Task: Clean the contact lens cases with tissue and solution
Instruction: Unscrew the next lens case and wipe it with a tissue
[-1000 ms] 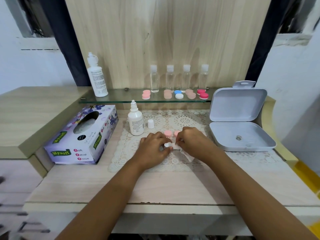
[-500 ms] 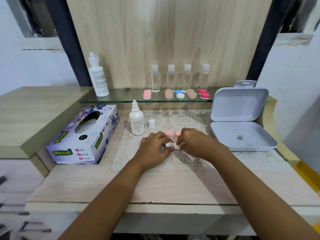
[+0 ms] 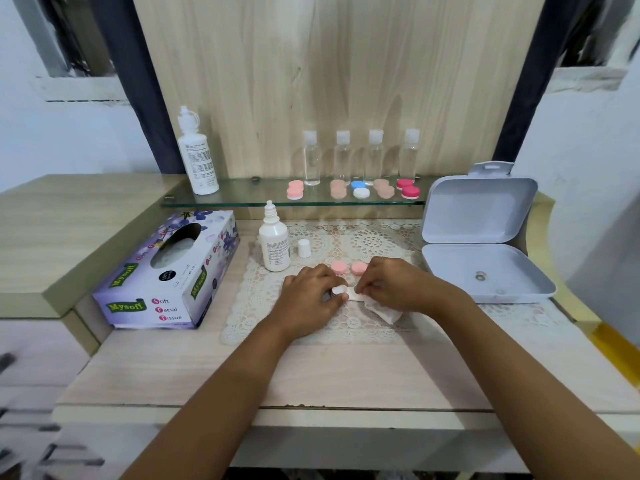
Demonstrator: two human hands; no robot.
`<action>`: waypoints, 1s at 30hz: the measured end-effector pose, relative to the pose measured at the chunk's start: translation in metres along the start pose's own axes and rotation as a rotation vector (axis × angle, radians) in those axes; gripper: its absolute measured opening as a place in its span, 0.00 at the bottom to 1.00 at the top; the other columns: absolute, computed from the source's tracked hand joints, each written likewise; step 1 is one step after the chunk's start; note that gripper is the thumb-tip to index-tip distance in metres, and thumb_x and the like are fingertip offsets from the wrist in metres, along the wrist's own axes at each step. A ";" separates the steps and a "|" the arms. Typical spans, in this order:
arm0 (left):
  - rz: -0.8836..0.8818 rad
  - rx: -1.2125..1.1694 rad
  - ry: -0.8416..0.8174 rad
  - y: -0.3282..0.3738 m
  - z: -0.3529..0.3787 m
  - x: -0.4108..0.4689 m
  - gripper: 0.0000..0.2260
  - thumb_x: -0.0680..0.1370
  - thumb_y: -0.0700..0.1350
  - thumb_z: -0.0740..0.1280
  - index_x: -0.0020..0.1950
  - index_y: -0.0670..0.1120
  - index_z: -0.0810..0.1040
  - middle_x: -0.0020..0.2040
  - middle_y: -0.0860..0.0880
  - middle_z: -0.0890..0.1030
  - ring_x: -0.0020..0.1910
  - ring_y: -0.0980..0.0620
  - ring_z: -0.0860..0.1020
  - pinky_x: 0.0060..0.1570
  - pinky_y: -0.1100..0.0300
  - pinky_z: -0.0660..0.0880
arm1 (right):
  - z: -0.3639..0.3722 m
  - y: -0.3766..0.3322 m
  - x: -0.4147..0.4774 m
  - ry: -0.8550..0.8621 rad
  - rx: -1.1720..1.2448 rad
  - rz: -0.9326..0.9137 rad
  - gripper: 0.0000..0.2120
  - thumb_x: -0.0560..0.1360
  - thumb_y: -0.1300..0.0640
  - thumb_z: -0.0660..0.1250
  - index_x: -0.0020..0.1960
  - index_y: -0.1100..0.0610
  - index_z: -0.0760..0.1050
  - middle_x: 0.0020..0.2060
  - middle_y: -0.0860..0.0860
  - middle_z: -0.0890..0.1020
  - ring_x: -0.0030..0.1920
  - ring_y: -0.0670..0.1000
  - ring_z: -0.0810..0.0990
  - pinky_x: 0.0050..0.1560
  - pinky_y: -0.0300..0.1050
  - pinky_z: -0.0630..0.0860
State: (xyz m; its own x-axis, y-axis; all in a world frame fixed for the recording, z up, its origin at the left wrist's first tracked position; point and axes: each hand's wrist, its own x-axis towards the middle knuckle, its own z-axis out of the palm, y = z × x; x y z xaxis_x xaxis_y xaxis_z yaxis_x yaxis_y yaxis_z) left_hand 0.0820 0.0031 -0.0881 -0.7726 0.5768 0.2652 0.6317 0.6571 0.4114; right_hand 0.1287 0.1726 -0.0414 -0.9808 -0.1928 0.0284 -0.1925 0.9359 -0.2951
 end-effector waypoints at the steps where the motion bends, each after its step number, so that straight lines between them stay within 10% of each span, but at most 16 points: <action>1: 0.000 0.000 -0.002 0.000 0.000 0.000 0.13 0.79 0.52 0.62 0.62 0.53 0.76 0.58 0.57 0.73 0.60 0.55 0.67 0.55 0.57 0.58 | -0.001 -0.001 0.001 -0.004 -0.014 -0.004 0.11 0.77 0.60 0.62 0.54 0.54 0.81 0.52 0.53 0.77 0.54 0.52 0.75 0.49 0.38 0.67; 11: 0.001 -0.006 -0.001 0.001 -0.001 0.000 0.13 0.78 0.52 0.62 0.61 0.53 0.76 0.60 0.56 0.72 0.61 0.54 0.66 0.57 0.56 0.58 | 0.006 -0.005 0.005 0.133 0.106 -0.002 0.10 0.74 0.62 0.65 0.52 0.53 0.67 0.46 0.55 0.78 0.44 0.55 0.74 0.39 0.45 0.69; 30: -0.004 0.016 0.028 0.002 0.002 0.000 0.13 0.78 0.53 0.62 0.61 0.52 0.77 0.56 0.56 0.73 0.59 0.54 0.68 0.56 0.55 0.60 | 0.002 -0.003 -0.004 0.030 -0.069 -0.012 0.12 0.74 0.58 0.64 0.58 0.54 0.77 0.49 0.52 0.74 0.55 0.53 0.73 0.45 0.37 0.61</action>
State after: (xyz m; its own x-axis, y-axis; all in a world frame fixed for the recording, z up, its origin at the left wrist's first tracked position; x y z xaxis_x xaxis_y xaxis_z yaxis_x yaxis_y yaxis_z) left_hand 0.0829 0.0053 -0.0892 -0.7767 0.5601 0.2882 0.6291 0.6675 0.3984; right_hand 0.1332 0.1697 -0.0428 -0.9788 -0.1958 0.0602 -0.2045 0.9518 -0.2285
